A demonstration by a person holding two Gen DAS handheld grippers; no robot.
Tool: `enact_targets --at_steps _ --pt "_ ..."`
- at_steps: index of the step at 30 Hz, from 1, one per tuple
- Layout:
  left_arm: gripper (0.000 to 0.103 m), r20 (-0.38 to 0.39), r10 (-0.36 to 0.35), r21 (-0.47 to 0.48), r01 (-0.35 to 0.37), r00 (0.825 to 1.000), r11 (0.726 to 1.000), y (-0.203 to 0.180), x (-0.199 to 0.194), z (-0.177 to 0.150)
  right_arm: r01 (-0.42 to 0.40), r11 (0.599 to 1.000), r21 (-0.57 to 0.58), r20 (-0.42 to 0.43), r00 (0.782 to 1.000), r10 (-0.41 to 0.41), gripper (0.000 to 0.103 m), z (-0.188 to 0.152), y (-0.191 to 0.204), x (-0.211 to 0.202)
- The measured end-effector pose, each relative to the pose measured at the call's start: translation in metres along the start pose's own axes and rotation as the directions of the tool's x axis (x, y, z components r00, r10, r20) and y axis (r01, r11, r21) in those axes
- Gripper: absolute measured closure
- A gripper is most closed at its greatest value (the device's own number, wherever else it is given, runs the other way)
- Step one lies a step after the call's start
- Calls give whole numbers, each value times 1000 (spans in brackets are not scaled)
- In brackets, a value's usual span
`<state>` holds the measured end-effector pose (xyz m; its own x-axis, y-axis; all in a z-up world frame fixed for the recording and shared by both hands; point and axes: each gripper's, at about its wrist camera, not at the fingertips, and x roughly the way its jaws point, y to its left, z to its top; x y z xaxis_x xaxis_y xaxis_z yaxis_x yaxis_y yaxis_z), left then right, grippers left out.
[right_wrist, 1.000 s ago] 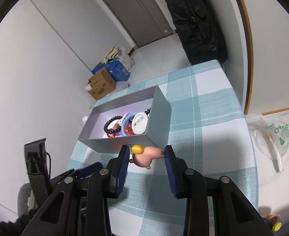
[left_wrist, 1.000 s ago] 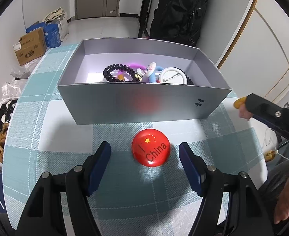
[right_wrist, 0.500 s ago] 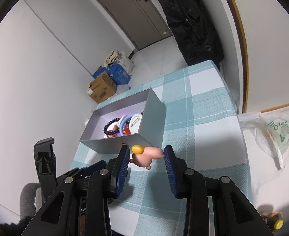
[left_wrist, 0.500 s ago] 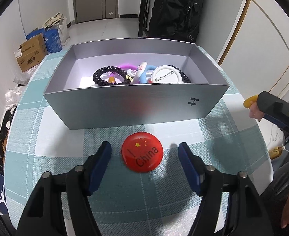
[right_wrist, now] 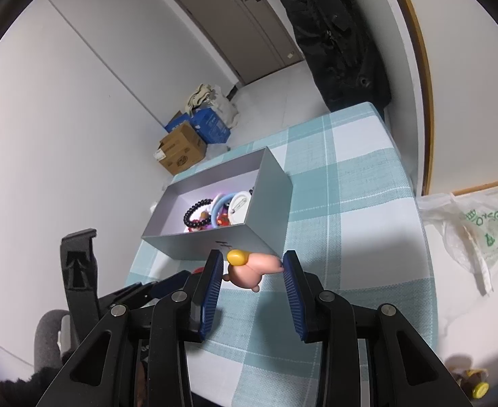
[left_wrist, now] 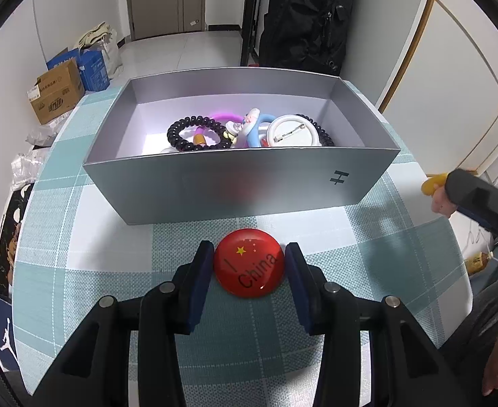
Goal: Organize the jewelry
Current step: 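Grasp the pink pig figurine with the right tool while the left tool grasps the red 'China' badge, then carry the figurine and red badge into the box and open both tools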
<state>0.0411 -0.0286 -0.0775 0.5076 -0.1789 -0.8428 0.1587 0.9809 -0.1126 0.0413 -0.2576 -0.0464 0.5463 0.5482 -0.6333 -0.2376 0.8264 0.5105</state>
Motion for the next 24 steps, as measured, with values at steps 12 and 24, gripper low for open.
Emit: enact_targets --at_steps 12,24 --pt "66 5 -30 -32 31 1000 999 10 -5 3 -7 999 -53 -23 1000 6 68 -6 14 7" --pt "66 118 -126 -92 137 985 986 21 -43 17 -71 991 -117 -16 997 70 68 -2 47 7"
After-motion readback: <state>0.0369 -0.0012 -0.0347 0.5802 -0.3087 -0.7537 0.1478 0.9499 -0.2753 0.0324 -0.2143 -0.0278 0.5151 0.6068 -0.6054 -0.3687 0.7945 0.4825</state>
